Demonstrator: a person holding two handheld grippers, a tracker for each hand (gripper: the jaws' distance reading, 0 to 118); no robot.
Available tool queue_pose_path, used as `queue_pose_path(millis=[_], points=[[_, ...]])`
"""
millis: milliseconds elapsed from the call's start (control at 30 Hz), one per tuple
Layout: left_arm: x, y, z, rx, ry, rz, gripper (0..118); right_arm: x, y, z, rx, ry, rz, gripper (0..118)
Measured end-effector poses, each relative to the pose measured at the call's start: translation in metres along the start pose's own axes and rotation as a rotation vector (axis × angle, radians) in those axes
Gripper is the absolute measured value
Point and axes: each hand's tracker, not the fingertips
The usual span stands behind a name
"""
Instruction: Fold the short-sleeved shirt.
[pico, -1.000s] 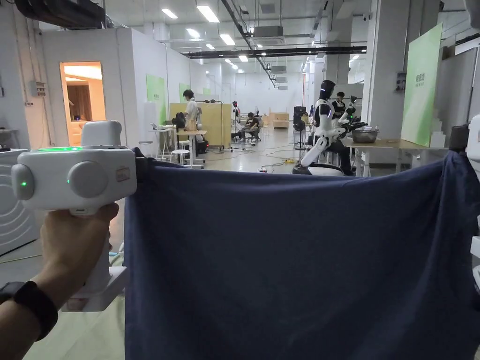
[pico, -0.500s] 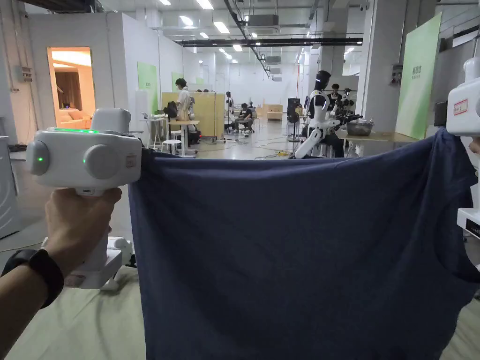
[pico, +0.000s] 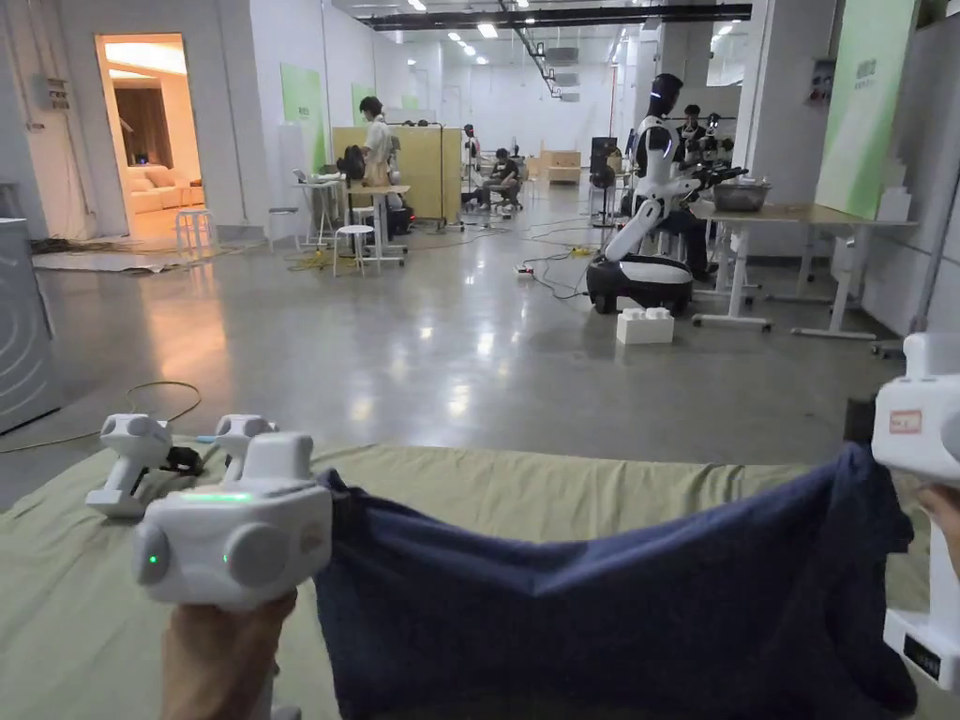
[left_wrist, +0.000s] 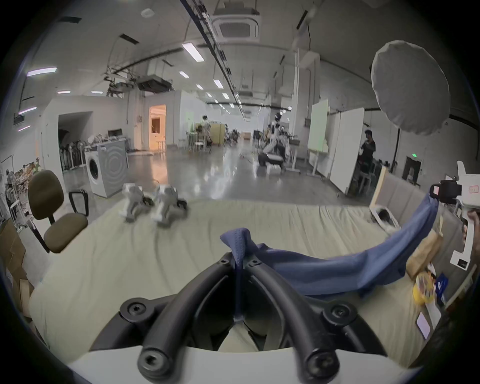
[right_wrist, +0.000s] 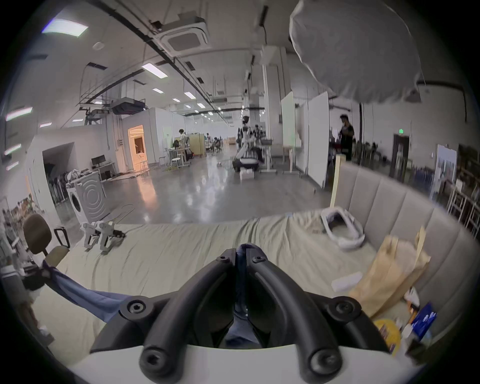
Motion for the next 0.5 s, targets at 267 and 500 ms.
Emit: queue_pose_path(millis=[267,500], points=[[-0.021,-0.096,0.084,-0.027,-0.095,0.049,7,0.037,-0.121,0.100,-0.026,0.102,-0.014,8],[-0.046,-0.202,0.198,-0.055,-0.145,0.144,7,0.076,-0.232,0.226,-0.087,0.124,-0.056,8]])
